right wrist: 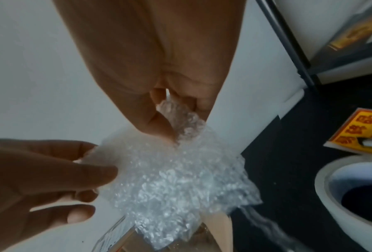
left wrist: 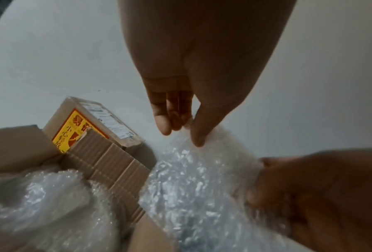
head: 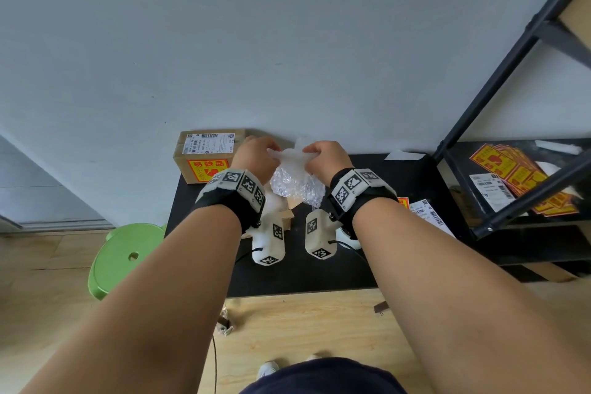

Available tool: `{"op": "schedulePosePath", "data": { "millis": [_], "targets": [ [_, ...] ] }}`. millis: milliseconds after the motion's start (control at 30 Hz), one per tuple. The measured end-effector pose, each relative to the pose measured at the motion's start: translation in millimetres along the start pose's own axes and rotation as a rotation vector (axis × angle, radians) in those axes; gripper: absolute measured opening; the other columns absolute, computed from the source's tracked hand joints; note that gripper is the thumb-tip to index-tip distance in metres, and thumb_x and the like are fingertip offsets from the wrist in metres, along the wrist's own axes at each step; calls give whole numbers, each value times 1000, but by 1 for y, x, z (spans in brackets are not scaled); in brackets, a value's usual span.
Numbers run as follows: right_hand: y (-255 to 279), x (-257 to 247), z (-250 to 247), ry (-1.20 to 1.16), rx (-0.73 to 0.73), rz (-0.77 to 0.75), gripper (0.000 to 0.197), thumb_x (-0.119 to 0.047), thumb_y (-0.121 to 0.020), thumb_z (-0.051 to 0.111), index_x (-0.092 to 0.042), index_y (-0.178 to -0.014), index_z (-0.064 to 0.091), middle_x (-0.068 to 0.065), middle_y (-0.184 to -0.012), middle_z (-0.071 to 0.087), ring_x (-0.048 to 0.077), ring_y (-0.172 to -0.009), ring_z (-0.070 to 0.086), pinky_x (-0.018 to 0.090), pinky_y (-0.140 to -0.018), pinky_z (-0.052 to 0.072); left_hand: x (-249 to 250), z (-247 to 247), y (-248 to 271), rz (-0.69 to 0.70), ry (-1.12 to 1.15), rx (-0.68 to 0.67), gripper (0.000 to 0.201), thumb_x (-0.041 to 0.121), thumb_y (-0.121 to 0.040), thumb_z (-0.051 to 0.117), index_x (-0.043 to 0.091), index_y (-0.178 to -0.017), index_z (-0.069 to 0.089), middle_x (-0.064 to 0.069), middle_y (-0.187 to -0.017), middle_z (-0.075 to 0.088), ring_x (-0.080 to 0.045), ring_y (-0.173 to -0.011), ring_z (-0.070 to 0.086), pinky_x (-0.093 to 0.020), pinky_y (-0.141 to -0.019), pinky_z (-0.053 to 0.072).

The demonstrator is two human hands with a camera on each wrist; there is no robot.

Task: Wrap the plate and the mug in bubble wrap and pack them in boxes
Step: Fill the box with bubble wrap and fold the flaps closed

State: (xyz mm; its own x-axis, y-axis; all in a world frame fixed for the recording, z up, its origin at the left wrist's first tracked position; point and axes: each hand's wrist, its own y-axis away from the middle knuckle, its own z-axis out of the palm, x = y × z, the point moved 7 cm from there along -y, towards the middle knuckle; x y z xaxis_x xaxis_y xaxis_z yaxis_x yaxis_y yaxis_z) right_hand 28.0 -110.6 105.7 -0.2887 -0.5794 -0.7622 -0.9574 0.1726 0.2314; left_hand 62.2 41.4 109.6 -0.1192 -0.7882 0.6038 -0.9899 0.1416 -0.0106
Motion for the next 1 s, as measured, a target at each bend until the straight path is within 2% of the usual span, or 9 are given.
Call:
{"op": "schedulePosePath", "data": {
  "millis": [67, 133, 200, 333, 500, 567, 767, 867, 1000],
  "targets": [
    [-1, 2, -2, 13, 51, 4, 23, -2, -80, 53, -11, -92, 71, 7, -94, 63, 21, -84, 57, 24, -71, 44, -1, 2, 0, -16, -35, 0, 17, 14, -89, 56, 18, -104, 65, -3, -112, 49, -18, -101, 49, -33, -95, 45],
    [-2, 4, -6, -6, 115, 15, 14, -8, -70, 55, -11, -56, 52, 9, -75, 45, 21, -65, 42, 24, -57, 34, -3, 1, -1, -54, 18, -34, 11, 12, -91, 54, 13, -97, 62, -5, -108, 51, -16, -92, 49, -28, -85, 45],
    [-1, 4, -12, -86, 149, 6, 23, -13, -63, 59, -10, -50, 40, 8, -67, 35, 20, -61, 33, 26, -55, 29, -4, 0, -2, -106, 82, -86, 14, 12, -93, 53, 6, -103, 62, -7, -99, 58, -13, -76, 51, -22, -68, 43],
    [0, 4, -13, -210, 52, 26, 33, -12, -77, 62, -16, -61, 33, 3, -64, 28, 18, -60, 27, 29, -55, 22, -8, -2, 2, -191, 137, -213, 28, 11, -91, 59, 3, -118, 59, -12, -111, 61, -19, -89, 53, -30, -83, 46],
    [-2, 5, -8, -189, -72, 23, 17, -15, -83, 62, -18, -73, 49, 1, -78, 48, 17, -71, 47, 27, -62, 36, 3, 1, 11, -115, 179, -385, 52, 9, -81, 69, 19, -130, 55, -1, -122, 61, -19, -109, 56, -38, -104, 40],
    [0, 4, -6, -204, -112, 23, 7, -19, -85, 66, -17, -89, 61, -1, -90, 57, 13, -78, 54, 23, -64, 41, 7, 0, 14, -103, 161, -416, 46, 18, -83, 70, 17, -128, 59, 0, -121, 63, -18, -111, 56, -36, -104, 39],
    [-2, 17, 2, -360, -188, 102, 50, -45, -81, 72, -14, -118, 59, 3, -112, 62, 18, -93, 61, 30, -78, 53, -15, -5, 16, -247, 285, -292, 13, 18, -85, 69, 13, -97, 68, -7, -102, 68, -24, -98, 64, -39, -94, 51],
    [1, 24, 12, -461, -266, 161, 64, -32, -73, 81, -10, -126, 53, 8, -123, 60, 23, -108, 62, 39, -89, 56, -23, -3, 20, -340, 425, -287, 13, 16, -86, 68, 10, -97, 66, -14, -105, 68, -31, -97, 66, -47, -93, 53],
    [-3, 27, 13, -584, -239, 151, 45, 0, -82, 70, -6, -123, 54, 18, -124, 62, 29, -101, 67, 41, -81, 59, -31, 5, 22, -449, 554, -292, 23, 18, -84, 71, 7, -103, 66, -18, -108, 69, -38, -102, 66, -51, -91, 54]
  ]
}}
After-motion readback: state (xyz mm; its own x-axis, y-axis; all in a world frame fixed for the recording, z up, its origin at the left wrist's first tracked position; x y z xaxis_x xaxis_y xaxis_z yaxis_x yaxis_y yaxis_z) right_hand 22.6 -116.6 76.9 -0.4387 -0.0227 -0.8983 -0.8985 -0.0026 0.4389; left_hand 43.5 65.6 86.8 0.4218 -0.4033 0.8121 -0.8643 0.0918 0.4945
